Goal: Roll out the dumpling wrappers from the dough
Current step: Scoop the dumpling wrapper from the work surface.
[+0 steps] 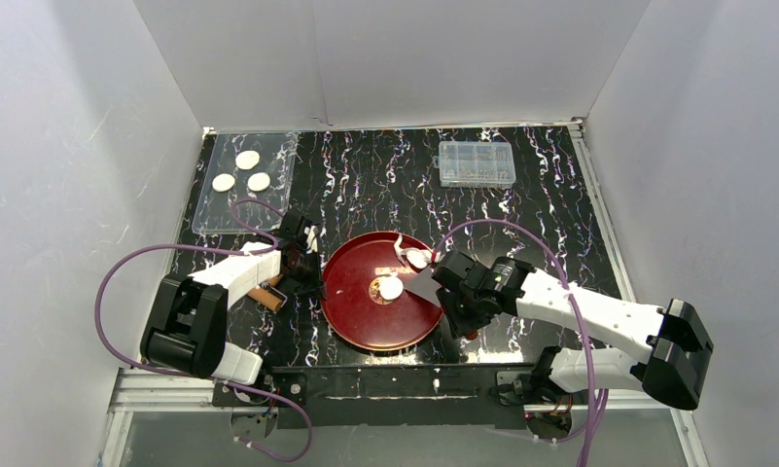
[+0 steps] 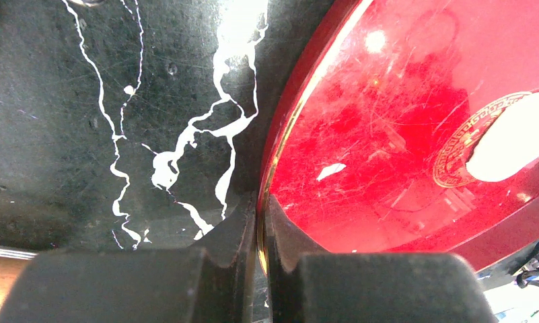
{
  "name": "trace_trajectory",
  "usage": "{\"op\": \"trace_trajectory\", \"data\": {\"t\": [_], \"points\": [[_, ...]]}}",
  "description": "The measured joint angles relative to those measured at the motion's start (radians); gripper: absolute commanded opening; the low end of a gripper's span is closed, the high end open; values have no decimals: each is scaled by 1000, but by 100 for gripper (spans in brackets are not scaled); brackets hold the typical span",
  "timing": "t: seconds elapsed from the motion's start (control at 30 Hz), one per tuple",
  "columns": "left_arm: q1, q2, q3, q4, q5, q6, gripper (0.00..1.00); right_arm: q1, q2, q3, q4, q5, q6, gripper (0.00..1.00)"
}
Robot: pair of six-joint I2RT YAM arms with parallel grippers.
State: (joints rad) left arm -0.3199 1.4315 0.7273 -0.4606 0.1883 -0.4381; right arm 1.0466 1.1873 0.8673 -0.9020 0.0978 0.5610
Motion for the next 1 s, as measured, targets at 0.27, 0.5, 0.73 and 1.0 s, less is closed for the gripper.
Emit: {"op": "trace_trajectory", "data": {"t": [0.27, 0.5, 0.73, 1.0], "points": [[0, 0, 0, 0, 0, 0, 0, 17, -8, 0, -34, -31, -23, 1], [0, 0, 0, 0, 0, 0, 0, 26, -7, 0, -35, -60, -49, 1], [0, 0, 0, 0, 0, 0, 0, 34, 4, 0, -32, -106, -75, 1], [2, 0, 0, 0, 8, 10, 0, 35, 20, -2, -13, -128, -77, 1]]}}
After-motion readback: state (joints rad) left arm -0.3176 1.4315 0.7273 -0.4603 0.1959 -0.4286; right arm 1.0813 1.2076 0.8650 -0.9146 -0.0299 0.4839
